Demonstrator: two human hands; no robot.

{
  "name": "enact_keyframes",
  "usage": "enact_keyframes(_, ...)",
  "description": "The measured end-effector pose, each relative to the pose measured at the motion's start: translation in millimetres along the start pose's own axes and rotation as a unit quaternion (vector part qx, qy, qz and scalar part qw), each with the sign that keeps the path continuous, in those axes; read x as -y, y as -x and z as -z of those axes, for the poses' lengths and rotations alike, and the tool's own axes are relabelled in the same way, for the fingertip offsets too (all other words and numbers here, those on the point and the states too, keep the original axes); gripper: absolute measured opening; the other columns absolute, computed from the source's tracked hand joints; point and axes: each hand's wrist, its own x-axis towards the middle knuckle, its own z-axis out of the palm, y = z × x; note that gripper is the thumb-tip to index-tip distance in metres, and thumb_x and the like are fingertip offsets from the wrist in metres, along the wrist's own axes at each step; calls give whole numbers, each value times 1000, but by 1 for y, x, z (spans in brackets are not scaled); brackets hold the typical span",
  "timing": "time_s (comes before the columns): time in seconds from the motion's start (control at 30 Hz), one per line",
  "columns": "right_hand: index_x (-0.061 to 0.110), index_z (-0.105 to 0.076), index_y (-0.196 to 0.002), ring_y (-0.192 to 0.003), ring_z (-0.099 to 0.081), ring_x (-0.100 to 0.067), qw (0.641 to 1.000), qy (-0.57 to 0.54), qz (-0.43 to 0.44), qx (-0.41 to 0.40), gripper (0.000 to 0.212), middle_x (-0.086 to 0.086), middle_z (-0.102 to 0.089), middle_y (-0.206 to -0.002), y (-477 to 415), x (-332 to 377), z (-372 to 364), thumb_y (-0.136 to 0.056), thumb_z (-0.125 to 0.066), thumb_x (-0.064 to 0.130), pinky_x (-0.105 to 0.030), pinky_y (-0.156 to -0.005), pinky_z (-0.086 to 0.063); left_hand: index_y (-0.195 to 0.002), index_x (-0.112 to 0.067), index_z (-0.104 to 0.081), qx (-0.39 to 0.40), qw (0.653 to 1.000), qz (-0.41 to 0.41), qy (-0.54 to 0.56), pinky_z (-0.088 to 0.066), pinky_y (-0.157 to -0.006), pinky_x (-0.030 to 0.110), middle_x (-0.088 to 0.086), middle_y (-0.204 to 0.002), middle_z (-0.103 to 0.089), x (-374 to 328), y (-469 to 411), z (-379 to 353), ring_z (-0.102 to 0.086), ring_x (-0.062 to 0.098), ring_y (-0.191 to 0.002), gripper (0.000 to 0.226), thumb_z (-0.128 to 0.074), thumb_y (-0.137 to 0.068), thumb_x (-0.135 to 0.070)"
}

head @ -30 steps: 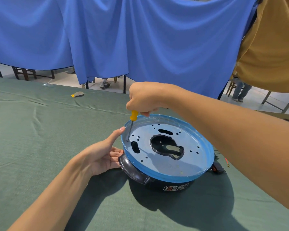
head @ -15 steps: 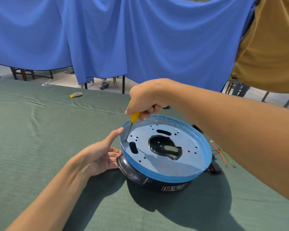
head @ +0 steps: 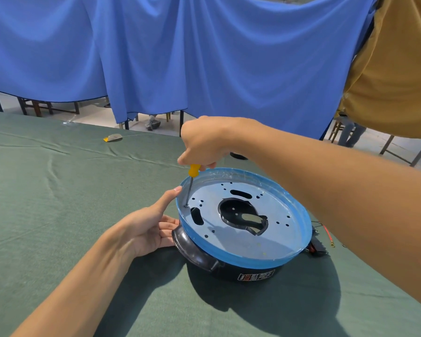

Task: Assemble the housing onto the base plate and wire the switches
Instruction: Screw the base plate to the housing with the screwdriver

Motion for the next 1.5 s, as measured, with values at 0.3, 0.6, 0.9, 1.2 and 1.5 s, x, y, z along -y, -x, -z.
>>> enact_keyframes(0.3,9,-67,-95,-66,-65,-21,999,0,44,-12,18,-4,-68,-77,6,-5,10,-90,-65,27,-17,-44,-43,-91,9,-63,-9,1000,1,2,-58,-54,33,20,-73,-67,0,1,0,-66,28,-57,79,-81,-52,-58)
enact_keyframes(0.6,7,-58,-77,-55,-48,-20,1000,7,20,-4,41,-8,-58,-71,2,-9,-2,-95,-52,44,-23,-45,-34,-101,10,-61,-12,1000,4,6,-57,-55,33,23,-87,-64,-1,3,0,-65,29,-61,85,-82,-53,-57)
enact_keyframes(0.9,13,-38,-63,-57,-46,-20,996,1,31,-83,40,-7,-45,-61,3,-7,-11,-98,-49,28,-28,-47,-33,-95,10,-61,-20,1000,0,4,-57,-53,33,20,-74,-64,0,3,-1,-64,28,-55,74,-79,-64,-56)
enact_keyframes(1.2,8,-64,-69,-45,-53,-15,999,-29,21,13,30,2,-64,-53,8,-8,0,-93,-52,22,-18,-45,-41,-91,10,-64,-17,1000,-4,2,-57,-54,33,22,-81,-65,0,2,0,-64,28,-58,77,-81,-57,-57)
enact_keyframes(1.5,8,-64,-64,-25,-33,-13,996,-32,-34,82,39,4,-49,-35,8,-10,-5,-94,-40,16,-12,-36,-29,-93,10,-63,-23,1000,-1,-6,-56,-51,30,20,-74,-67,-1,5,-3,-66,26,-54,74,-77,-65,-57)
